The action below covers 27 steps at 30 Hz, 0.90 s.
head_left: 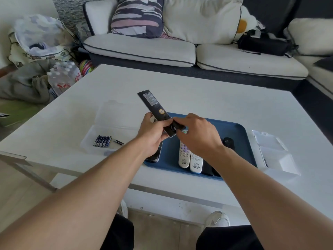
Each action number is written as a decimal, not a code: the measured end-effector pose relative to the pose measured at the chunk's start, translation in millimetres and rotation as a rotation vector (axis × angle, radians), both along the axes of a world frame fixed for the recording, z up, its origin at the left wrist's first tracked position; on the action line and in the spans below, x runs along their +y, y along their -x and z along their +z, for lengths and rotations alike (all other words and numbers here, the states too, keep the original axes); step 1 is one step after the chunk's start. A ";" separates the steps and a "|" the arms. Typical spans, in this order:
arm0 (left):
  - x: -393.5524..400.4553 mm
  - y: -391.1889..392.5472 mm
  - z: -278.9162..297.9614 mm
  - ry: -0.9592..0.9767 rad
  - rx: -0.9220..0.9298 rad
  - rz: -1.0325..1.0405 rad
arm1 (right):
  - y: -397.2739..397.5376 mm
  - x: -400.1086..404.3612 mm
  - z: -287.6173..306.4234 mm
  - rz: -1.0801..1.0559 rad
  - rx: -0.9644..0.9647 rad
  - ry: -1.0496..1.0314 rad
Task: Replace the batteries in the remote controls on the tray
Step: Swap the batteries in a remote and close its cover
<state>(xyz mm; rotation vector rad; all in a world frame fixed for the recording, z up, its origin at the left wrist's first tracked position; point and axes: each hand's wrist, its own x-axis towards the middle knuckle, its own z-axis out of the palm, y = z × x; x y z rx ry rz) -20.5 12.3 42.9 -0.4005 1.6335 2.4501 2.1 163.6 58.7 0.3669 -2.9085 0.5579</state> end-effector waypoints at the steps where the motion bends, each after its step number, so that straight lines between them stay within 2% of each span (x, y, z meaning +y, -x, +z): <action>1: -2.0 1.1 0.0 -0.007 0.002 0.008 | -0.9 1.0 -1.4 0.027 -0.047 -0.020; 3: -4.7 2.1 0.2 -0.019 0.007 0.012 | -1.4 2.3 -5.9 0.050 -0.130 -0.010; 4: -5.2 2.3 0.2 -0.023 0.010 0.008 | -1.0 2.9 -8.0 0.049 -0.158 0.063; 11: -1.5 2.6 1.7 -0.032 0.065 -0.048 | -7.0 6.0 -4.2 -0.184 -0.470 1.001; 14: -0.2 2.4 2.6 -0.051 0.105 -0.070 | -10.9 6.4 2.1 -0.240 -0.649 1.252; 18: 1.0 2.1 3.8 -0.070 0.139 -0.109 | -14.6 10.1 5.3 -0.239 -0.735 1.311; 27: 4.0 -0.9 5.5 -0.042 0.179 -0.137 | -13.9 11.3 4.5 -0.236 -0.752 1.321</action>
